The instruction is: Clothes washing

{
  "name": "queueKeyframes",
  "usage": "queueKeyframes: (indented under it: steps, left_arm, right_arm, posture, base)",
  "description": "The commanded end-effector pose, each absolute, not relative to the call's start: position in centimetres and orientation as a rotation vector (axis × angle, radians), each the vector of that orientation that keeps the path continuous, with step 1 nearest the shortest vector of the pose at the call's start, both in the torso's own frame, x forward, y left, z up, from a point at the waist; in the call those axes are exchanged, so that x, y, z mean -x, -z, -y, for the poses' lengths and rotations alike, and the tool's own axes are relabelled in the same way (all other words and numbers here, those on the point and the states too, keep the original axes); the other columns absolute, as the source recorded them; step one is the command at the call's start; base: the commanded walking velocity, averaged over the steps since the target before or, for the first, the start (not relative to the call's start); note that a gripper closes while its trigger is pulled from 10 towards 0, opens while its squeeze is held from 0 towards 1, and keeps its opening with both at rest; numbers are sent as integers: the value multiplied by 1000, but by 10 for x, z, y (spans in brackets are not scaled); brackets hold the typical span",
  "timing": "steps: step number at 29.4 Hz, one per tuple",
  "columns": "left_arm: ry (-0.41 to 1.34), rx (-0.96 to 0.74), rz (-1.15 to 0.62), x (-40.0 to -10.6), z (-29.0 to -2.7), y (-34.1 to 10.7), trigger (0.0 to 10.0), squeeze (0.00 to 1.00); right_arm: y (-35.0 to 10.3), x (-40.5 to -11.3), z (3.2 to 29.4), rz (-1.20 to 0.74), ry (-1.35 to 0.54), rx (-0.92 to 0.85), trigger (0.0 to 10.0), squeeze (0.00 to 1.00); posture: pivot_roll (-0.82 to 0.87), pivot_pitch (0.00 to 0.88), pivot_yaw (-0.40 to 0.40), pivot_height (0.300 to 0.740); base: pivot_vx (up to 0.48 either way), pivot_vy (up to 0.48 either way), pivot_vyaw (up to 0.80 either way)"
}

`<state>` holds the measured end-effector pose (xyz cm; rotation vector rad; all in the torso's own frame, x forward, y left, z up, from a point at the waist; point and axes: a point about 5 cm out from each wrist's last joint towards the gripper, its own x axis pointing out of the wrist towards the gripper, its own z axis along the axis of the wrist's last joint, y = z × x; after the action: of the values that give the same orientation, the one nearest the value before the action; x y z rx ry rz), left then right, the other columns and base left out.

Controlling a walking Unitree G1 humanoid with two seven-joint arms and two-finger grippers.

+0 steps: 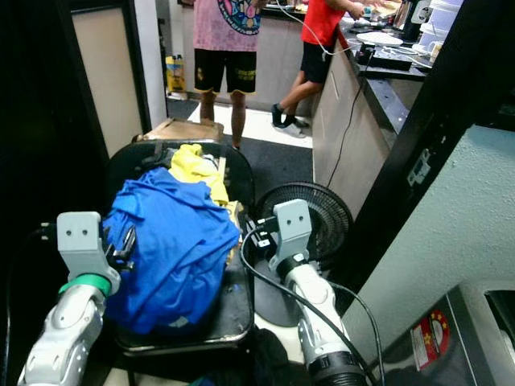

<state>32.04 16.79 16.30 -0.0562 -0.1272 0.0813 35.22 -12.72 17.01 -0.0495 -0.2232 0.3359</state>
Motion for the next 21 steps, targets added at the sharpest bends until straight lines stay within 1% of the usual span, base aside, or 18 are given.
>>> queueKeyframes:
  steps: [1,21]
  left_arm:
    - [-77,59,127,-320,-166,-162,10000,0]
    - [-75,59,127,-320,-166,-161,10000,0]
  right_arm:
    - [-167,-351,128,216,-332,39,10000,0]
    - [-166,-351,127,215,-338,56,10000,0]
  posture:
    - [9,52,7,740]
    - [8,51,8,740]
  base:
    - [409,0,0]
    - [404,0,0]
